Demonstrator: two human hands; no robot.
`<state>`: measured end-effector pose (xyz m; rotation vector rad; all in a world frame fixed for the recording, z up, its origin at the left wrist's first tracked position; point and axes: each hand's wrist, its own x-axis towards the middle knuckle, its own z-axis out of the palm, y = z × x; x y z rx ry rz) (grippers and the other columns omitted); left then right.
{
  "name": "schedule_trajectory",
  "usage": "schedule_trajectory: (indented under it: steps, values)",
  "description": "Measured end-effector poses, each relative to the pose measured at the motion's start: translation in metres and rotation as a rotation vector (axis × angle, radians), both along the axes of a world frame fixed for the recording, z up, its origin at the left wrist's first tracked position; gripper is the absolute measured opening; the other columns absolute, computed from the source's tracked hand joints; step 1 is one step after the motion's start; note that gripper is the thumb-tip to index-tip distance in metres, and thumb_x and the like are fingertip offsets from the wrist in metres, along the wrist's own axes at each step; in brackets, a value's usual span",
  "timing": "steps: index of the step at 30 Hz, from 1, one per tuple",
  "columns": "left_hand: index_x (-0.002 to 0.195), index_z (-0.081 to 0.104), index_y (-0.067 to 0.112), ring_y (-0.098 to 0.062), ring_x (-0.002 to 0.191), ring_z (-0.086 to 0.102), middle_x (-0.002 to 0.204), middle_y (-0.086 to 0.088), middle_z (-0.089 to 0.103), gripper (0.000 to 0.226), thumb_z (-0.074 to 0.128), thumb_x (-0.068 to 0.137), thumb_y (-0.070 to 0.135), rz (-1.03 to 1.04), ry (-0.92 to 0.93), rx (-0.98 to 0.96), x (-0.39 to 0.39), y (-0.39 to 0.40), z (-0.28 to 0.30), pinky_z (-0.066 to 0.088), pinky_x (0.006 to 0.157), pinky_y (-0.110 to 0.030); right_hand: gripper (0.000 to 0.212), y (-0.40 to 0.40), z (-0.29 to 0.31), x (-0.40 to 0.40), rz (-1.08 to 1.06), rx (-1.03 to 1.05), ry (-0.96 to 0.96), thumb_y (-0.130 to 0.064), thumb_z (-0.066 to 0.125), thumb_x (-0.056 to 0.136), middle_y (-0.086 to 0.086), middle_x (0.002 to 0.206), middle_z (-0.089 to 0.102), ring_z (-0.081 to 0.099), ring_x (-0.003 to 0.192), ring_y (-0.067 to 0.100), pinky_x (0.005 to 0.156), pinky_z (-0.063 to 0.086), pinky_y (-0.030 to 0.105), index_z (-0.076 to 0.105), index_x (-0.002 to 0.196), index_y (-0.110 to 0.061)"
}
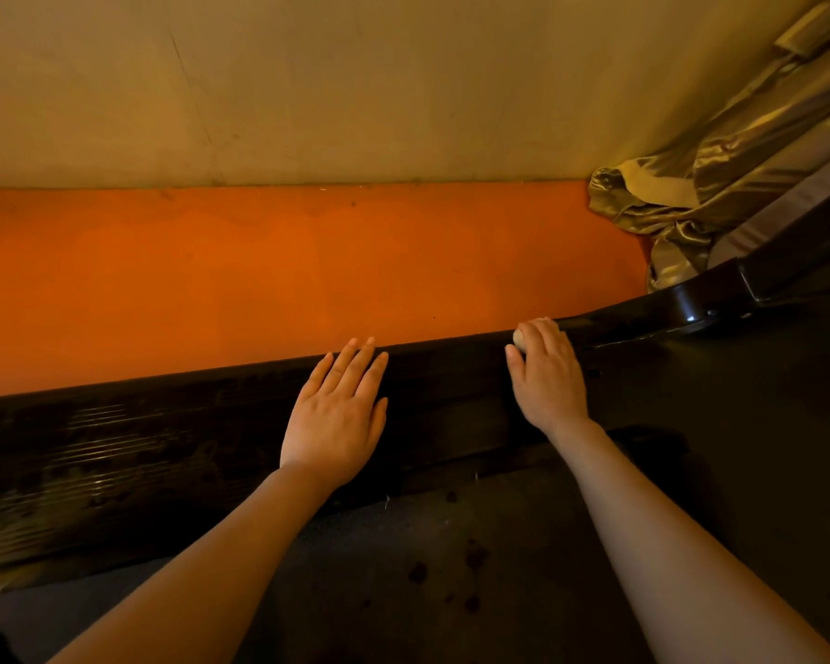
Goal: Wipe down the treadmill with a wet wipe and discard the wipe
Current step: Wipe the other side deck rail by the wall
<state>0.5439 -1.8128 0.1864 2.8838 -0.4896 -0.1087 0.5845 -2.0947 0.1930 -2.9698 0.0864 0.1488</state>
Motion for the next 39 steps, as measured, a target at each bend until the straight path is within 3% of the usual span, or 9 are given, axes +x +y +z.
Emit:
schedule_trajectory:
  steps: [4,9,13,16,21,26,31,35,39]
  values:
    - [0.148,0.039,0.015,-0.020,0.147,0.021,0.157,-0.007,0.032,0.059,0.021,0.100,0.044,0.006,-0.006,0.007,0.000,-0.001,0.000,0.018,0.119,-0.041,0.054,0.014,0.003,-0.002,-0.030,0.016,0.007,-0.041,0.035,0.104,0.012,0.154,0.036,0.018,0.149,0.028,0.123,0.014,0.039,0.043,0.143,-0.005]
    - [0.149,0.037,0.015,-0.020,0.147,0.019,0.157,-0.007,0.030,0.060,0.020,0.100,0.044,0.002,0.004,0.013,0.000,0.000,0.000,0.016,0.119,-0.040,0.068,0.035,-0.003,-0.023,0.113,0.136,0.019,-0.053,0.019,0.100,0.003,0.163,0.019,0.006,0.152,0.018,0.124,0.015,0.038,0.026,0.154,-0.012]
    - [0.149,0.036,0.015,-0.020,0.147,0.021,0.158,-0.007,0.030,0.059,0.020,0.100,0.044,-0.004,0.009,0.024,0.001,0.000,-0.001,0.015,0.119,-0.040,0.071,0.021,-0.008,-0.035,0.017,0.070,-0.014,-0.053,0.016,0.102,0.005,0.166,0.006,0.000,0.152,0.017,0.122,0.003,0.031,0.013,0.158,-0.010]
    - [0.149,0.037,0.015,-0.021,0.148,0.021,0.158,-0.007,0.030,0.059,0.021,0.100,0.044,-0.003,0.008,0.020,0.001,0.000,-0.001,0.016,0.120,-0.040,0.077,0.027,-0.012,-0.054,-0.112,0.084,-0.045,-0.057,0.012,0.098,0.007,0.165,0.005,0.000,0.152,0.019,0.123,0.007,0.035,0.011,0.157,-0.008]
    - [0.149,0.038,0.014,-0.021,0.147,0.022,0.157,-0.008,0.031,0.059,0.021,0.100,0.043,-0.003,0.023,0.031,0.001,-0.002,0.002,0.016,0.120,-0.040,0.066,0.074,-0.017,-0.100,-0.222,0.202,-0.109,-0.048,0.016,0.100,0.002,0.164,0.011,0.002,0.152,0.016,0.123,0.009,0.037,0.018,0.156,-0.013]
    - [0.148,0.039,0.014,-0.020,0.147,0.022,0.157,-0.008,0.032,0.058,0.021,0.101,0.042,-0.015,0.011,0.036,0.001,-0.001,0.004,0.014,0.119,-0.038,0.052,0.127,-0.019,-0.128,-0.021,0.308,-0.090,-0.039,0.017,0.106,0.000,0.160,0.025,0.011,0.151,0.013,0.122,0.017,0.036,0.028,0.151,-0.016]
    - [0.154,0.002,0.025,-0.019,0.149,-0.005,0.162,-0.006,-0.005,0.061,0.011,0.099,0.049,-0.084,0.051,0.115,0.003,0.019,0.004,-0.002,0.121,-0.037,0.043,0.121,-0.016,-0.123,0.019,0.365,-0.181,-0.029,0.035,0.103,0.000,0.150,0.046,0.032,0.145,0.016,0.115,0.034,0.039,0.053,0.139,-0.014]
    - [0.154,0.023,0.022,-0.024,0.149,0.012,0.161,-0.010,0.017,0.062,0.014,0.100,0.051,0.020,0.020,0.120,-0.004,0.055,0.001,0.011,0.122,-0.042,0.041,0.131,-0.020,-0.126,0.115,0.398,-0.210,-0.024,0.039,0.103,0.000,0.152,0.041,0.027,0.147,0.015,0.120,0.023,0.033,0.052,0.140,-0.012]
    - [0.153,0.027,0.020,-0.024,0.149,0.013,0.161,-0.010,0.020,0.063,0.014,0.099,0.051,0.020,0.035,0.111,-0.005,0.056,0.002,0.014,0.121,-0.043,0.040,0.154,-0.027,-0.129,0.335,0.420,-0.187,-0.018,0.045,0.101,0.005,0.151,0.045,0.029,0.147,0.018,0.118,0.030,0.039,0.054,0.139,-0.009]
